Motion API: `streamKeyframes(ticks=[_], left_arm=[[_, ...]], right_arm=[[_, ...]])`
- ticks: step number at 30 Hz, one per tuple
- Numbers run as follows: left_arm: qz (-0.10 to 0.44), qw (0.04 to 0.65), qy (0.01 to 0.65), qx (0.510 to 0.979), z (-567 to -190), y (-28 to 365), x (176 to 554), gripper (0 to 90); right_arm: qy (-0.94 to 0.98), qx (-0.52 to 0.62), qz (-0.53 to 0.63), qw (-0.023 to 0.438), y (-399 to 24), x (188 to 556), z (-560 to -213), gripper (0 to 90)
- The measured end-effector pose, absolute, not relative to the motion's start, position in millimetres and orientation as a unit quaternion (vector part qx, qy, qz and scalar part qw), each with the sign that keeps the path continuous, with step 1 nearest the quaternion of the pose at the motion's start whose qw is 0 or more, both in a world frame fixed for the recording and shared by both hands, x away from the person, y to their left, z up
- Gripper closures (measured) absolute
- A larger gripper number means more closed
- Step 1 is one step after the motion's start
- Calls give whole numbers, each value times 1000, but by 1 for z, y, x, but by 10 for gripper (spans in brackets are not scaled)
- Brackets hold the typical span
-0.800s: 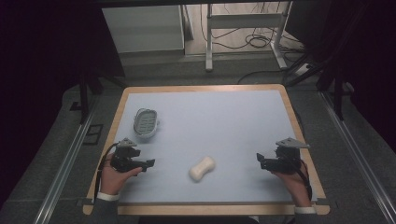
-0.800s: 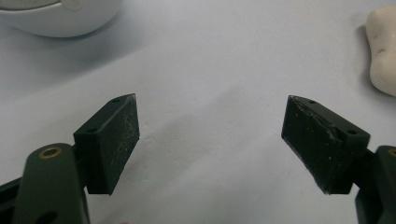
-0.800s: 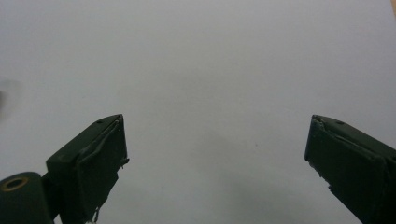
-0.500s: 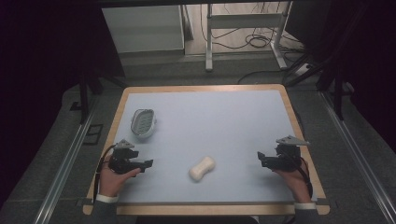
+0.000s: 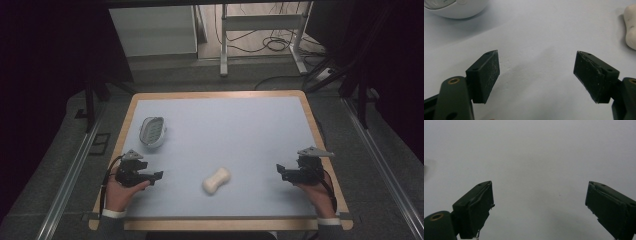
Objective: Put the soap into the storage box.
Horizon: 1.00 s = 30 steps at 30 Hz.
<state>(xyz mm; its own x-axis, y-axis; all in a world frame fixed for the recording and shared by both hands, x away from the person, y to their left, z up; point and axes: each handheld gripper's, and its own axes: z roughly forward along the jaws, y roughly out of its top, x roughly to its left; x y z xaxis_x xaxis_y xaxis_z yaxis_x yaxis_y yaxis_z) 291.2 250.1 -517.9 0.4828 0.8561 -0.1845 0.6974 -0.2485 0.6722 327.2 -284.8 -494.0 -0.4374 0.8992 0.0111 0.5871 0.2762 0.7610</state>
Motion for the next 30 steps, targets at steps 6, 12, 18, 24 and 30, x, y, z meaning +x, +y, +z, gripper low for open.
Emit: streamKeyframes(ticks=[6, 12, 18, 24, 30], left_arm=[[114, 360, 498, 781, -515, 250, 289, 218], [128, 362, 497, 778, -503, 246, 282, 222], [128, 347, 492, 788, -494, 241, 282, 219], [120, 340, 483, 798, -487, 234, 285, 216], [116, 334, 469, 809, -483, 227, 287, 220]], right_arm=[[770, 481, 359, 216, -284, 327, -494, 89], [760, 485, 374, 218, -291, 323, -491, 103], [759, 483, 376, 221, -296, 322, -490, 107], [756, 485, 371, 236, -295, 321, -491, 112], [757, 489, 366, 231, -297, 322, -494, 112]])
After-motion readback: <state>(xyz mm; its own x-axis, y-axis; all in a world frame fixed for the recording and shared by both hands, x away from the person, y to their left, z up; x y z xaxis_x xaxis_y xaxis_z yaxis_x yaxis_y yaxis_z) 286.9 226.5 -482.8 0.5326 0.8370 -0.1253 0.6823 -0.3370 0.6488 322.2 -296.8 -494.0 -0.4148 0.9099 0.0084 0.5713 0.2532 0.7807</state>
